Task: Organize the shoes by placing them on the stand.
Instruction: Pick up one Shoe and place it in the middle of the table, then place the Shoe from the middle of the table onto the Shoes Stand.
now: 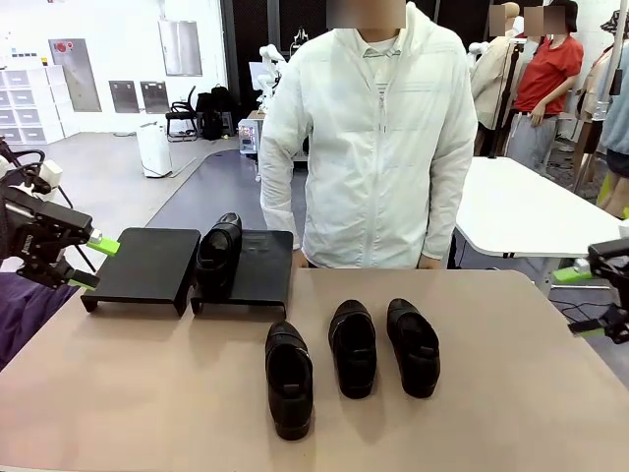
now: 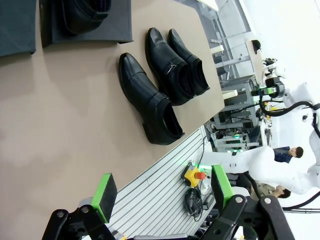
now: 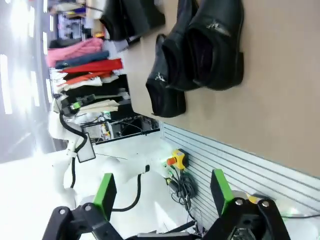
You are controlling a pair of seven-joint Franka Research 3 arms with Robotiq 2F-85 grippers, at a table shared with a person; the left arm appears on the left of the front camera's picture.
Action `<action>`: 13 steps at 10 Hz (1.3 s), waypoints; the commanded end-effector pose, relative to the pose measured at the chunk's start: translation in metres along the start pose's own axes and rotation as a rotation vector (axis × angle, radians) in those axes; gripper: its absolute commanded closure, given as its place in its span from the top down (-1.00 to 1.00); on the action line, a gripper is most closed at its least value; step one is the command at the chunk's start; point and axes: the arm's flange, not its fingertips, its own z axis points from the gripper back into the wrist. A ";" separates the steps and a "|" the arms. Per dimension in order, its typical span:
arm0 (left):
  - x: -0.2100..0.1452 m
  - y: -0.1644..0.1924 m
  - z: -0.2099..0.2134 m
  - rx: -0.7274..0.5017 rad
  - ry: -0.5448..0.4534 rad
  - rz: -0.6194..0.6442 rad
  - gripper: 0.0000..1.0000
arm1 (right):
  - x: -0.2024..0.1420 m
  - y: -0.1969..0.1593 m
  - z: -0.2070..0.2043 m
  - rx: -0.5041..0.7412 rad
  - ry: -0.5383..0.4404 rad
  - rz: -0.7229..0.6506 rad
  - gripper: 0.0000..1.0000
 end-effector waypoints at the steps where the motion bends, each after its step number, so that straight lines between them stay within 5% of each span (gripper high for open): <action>1: -0.001 -0.001 0.002 -0.001 0.006 0.004 0.96 | -0.001 0.024 -0.011 -0.044 0.021 -0.015 1.00; 12: 0.000 0.000 0.000 0.000 0.000 0.000 0.96 | -0.001 0.024 -0.011 -0.044 0.021 -0.015 1.00; 13: 0.003 -0.033 -0.021 0.127 -0.005 0.019 0.96 | -0.001 0.024 -0.011 -0.044 0.021 -0.015 1.00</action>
